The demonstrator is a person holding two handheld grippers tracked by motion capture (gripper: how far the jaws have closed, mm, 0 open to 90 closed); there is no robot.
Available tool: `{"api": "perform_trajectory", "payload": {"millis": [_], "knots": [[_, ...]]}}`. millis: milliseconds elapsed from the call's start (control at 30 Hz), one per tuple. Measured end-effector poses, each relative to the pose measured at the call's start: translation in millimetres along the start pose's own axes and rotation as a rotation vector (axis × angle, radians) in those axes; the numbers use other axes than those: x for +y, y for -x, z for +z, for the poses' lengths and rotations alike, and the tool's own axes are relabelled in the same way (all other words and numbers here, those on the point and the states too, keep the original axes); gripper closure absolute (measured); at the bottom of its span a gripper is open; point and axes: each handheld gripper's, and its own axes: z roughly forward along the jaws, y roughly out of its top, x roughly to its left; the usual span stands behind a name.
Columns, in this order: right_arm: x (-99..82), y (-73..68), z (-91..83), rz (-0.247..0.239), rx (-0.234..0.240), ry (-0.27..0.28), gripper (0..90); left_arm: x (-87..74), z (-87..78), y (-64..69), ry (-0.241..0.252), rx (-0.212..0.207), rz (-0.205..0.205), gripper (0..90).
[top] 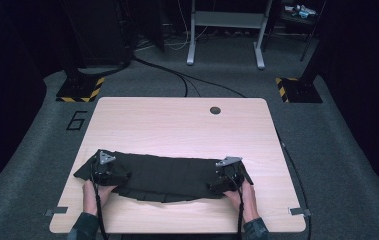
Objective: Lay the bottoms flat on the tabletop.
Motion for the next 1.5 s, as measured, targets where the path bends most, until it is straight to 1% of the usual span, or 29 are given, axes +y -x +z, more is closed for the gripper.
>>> {"api": "perform_trajectory", "payload": {"millis": [167,233,267,300,367,400,433,500,633,700,733,767,800,833,900,967,1000,1033,1067,1133,1167,1233,1267,1300,1333,1367,1433,1467,1500], "knots": [[-6.8,10.8,-6.8,0.016,-0.026,-0.009,0.0,-2.7,-1.2,16.5,0.011,-0.027,0.013,7.2],[-10.5,16.7,-9.6,0.035,-0.036,-0.007,0.0,-3.5,-1.7,22.2,0.008,-0.039,0.019,7.2],[-12.0,19.3,-10.6,0.043,-0.036,-0.010,0.0,-3.5,-1.7,22.2,0.008,-0.039,0.019,7.2],[-15.1,24.2,-12.2,0.060,-0.035,-0.005,0.0,-3.8,-2.4,31.4,0.005,-0.053,0.043,7.2],[-18.0,29.3,-14.7,0.067,-0.044,-0.007,0.0,-3.5,-2.8,37.5,-0.001,-0.060,0.059,7.2],[-19.4,31.3,-16.1,0.071,-0.046,-0.008,0.0,-3.4,-2.3,40.8,0.006,-0.056,0.068,7.2],[-20.8,33.2,-17.2,0.079,-0.054,-0.007,0.0,-2.7,-2.8,43.1,-0.006,-0.066,0.077,7.2],[-23.9,36.8,-19.7,0.096,-0.056,-0.008,0.0,-2.5,-2.1,48.2,0.000,-0.066,0.080,7.2],[-29.1,45.3,-24.1,0.111,-0.067,-0.012,0.0,-0.8,-1.0,58.3,-0.010,-0.097,0.098,7.2],[-32.2,51.9,-25.8,0.128,-0.063,-0.016,0.0,-0.5,-0.6,63.2,-0.008,-0.099,0.105,7.2],[-33.4,53.5,-26.4,0.146,-0.058,-0.013,0.0,-0.5,-0.2,65.7,-0.007,-0.109,0.106,7.2],[-35.3,57.0,-27.4,0.140,-0.056,-0.010,0.0,-0.4,-0.4,68.9,-0.008,-0.113,0.115,7.2],[-37.6,59.3,-28.8,0.152,-0.064,-0.007,0.0,-1.2,0.2,71.5,0.003,-0.107,0.107,7.2],[-38.5,59.8,-29.4,0.160,-0.066,-0.003,0.0,-1.5,-0.3,72.6,-0.002,-0.112,0.110,7.2],[-41.2,62.8,-30.3,0.155,-0.071,0.011,0.0,-3.7,0.0,75.3,0.019,-0.110,0.091,7.2],[-43.3,62.1,-30.5,0.172,-0.073,0.025,0.0,-6.4,-0.4,75.3,0.034,-0.110,0.082,7.2],[-44.1,63.0,-30.6,0.160,-0.072,0.031,0.0,-9.1,0.1,75.4,0.059,-0.108,0.065,7.2],[-45.5,61.9,-30.7,0.170,-0.073,0.042,0.0,-10.4,-0.2,74.8,0.064,-0.110,0.064,7.2],[-46.6,62.2,-30.8,0.165,-0.077,0.050,0.0,-13.1,-0.1,75.1,0.084,-0.108,0.053,7.2],[-49.3,60.7,-31.2,0.175,-0.081,0.067,0.0,-14.2,-1.2,74.9,0.085,-0.108,0.054,7.2],[-51.4,62.1,-31.1,0.152,-0.085,0.083,0.0,-14.2,-0.9,74.9,0.089,-0.109,0.053,7.2],[-52.4,60.9,-31.4,0.167,-0.086,0.087,0.0,-14.2,-0.3,74.5,0.097,-0.110,0.051,7.2],[-52.4,61.0,-31.3,0.164,-0.087,0.089,0.0,-13.9,-1.1,73.5,0.090,-0.119,0.056,7.2],[-52.6,61.6,-31.1,0.159,-0.087,0.094,0.0,-13.9,-2.0,72.4,0.093,-0.124,0.062,7.2],[-52.5,61.4,-31.2,0.161,-0.087,0.093,0.0,-14.1,-2.5,71.6,0.100,-0.127,0.057,7.3],[-52.1,60.7,-31.6,0.169,-0.087,0.087,0.0,-13.8,-4.1,70.4,0.096,-0.129,0.057,7.3],[-51.1,59.7,-32.5,0.185,-0.081,0.087,0.0,-13.9,-8.5,68.4,0.108,-0.131,0.054,7.4],[-52.1,61.2,-33.7,0.163,-0.075,0.094,0.0,-13.9,-12.7,67.5,0.112,-0.131,0.049,7.3],[-53.0,60.2,-37.1,0.173,-0.074,0.123,0.1,-14.0,-16.1,66.8,0.113,-0.132,0.049,7.2]]}}
